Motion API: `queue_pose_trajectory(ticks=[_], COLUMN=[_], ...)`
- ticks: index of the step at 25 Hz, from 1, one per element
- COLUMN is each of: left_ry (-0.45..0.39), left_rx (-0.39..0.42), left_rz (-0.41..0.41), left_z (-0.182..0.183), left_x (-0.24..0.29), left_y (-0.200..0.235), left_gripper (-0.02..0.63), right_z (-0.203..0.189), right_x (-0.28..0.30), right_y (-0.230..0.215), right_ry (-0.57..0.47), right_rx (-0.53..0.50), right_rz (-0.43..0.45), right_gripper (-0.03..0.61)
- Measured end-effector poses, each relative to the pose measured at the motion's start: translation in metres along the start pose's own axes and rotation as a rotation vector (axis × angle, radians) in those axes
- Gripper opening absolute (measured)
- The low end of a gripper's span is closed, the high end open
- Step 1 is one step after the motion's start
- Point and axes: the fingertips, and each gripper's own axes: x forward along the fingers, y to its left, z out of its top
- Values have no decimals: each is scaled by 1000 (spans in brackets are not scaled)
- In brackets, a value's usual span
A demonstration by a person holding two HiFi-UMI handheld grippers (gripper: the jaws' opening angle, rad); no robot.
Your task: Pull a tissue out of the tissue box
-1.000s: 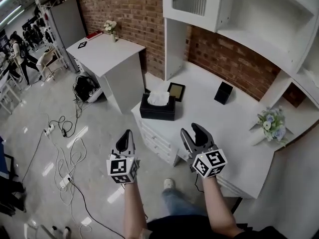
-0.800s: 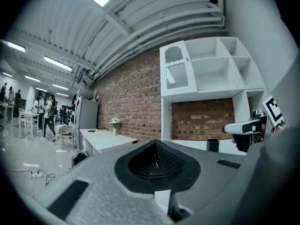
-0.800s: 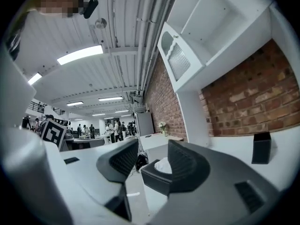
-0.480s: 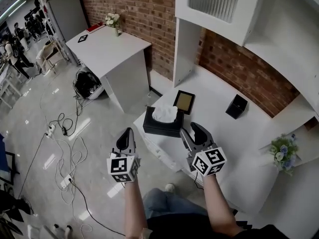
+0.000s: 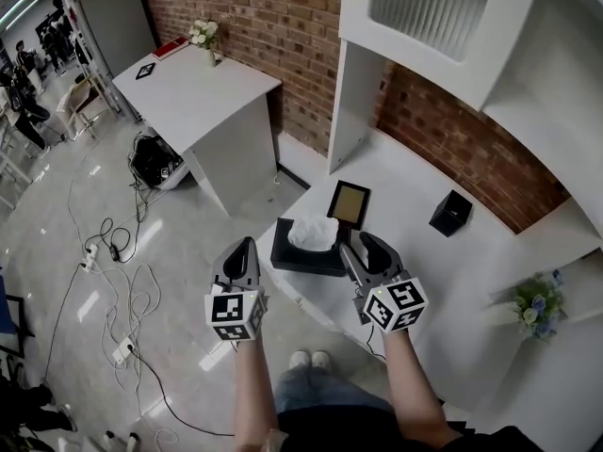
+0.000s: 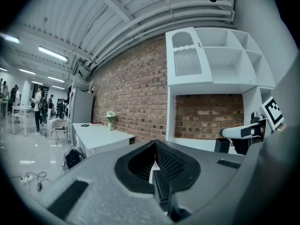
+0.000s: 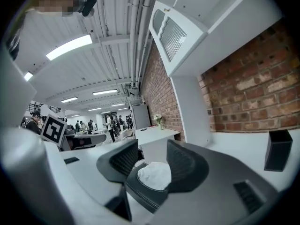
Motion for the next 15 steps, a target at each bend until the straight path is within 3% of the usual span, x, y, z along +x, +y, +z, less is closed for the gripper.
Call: queue_pose_trajectory(ticks=[7,15], left_ry=[33,82], left_rx=[-27,-20], left_rz=[-42,-105], left_z=[-16,-35], left_x=[28,47], left_y=[-6,-22], left_gripper=[9,9], right_z=[-4,-27], right_x=[28,71], right_y=[-25,-46], right_ry=[95,335], right_rx=[-50,-67], right_rz=[19,134], right_gripper=[183,183])
